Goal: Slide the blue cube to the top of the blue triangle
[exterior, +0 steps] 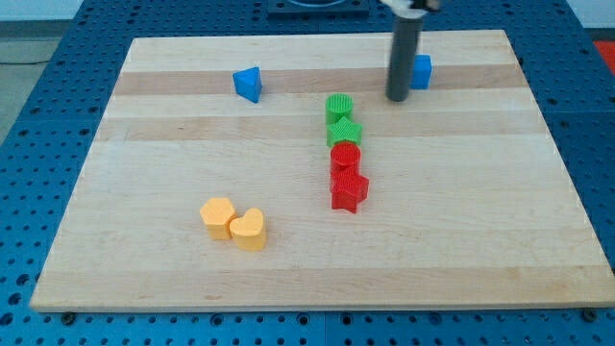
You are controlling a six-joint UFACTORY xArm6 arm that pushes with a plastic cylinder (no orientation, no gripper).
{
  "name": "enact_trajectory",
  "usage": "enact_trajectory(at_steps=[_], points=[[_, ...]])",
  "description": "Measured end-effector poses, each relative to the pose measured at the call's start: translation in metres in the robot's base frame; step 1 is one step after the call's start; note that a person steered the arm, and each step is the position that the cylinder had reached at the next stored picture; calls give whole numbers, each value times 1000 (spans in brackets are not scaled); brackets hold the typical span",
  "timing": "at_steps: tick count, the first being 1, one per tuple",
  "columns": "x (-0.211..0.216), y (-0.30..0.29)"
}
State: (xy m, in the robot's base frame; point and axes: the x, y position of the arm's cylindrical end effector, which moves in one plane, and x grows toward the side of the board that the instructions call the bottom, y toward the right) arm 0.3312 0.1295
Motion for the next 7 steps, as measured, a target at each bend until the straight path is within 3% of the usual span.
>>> enact_trajectory(at_steps=[1,3,6,7], points=[[-9,57],[-63,49],[-47,57],[-47,7]])
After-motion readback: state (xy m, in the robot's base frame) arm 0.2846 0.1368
